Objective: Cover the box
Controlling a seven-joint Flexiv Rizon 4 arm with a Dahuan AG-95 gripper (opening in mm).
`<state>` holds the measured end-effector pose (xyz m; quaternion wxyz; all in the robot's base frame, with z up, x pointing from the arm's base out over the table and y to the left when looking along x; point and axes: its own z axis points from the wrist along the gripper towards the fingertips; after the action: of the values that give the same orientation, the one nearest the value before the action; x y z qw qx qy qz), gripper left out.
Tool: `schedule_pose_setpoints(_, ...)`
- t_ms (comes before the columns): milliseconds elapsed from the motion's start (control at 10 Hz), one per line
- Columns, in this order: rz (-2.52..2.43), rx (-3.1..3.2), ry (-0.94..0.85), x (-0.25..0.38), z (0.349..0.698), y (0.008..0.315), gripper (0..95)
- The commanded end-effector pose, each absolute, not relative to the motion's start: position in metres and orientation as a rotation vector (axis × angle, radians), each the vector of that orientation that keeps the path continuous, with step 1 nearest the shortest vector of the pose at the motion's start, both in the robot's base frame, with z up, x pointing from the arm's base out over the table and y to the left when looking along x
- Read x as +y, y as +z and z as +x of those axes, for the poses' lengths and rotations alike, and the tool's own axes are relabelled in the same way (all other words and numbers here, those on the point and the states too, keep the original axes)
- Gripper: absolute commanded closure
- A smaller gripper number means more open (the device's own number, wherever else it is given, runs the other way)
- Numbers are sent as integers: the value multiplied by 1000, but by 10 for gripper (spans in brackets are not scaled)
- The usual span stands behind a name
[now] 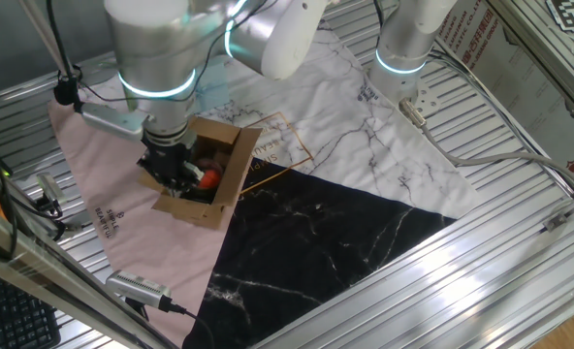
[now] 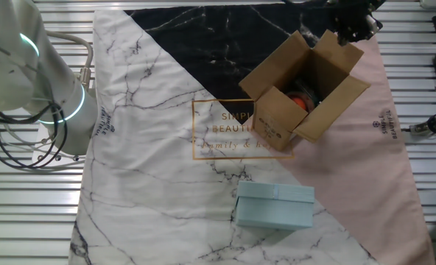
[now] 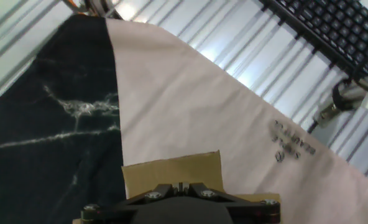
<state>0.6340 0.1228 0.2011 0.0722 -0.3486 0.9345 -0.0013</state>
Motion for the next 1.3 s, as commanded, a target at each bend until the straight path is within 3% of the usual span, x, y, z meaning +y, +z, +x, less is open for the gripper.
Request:
schedule_pose_setpoints(100, -1049, 2797, 18, 127, 640, 199, 950)
schedule_pose_setpoints(600, -1050, 2810, 18, 160, 677, 194, 950)
schedule_pose_setpoints(1300, -1050, 2852, 6, 178, 692, 181, 950)
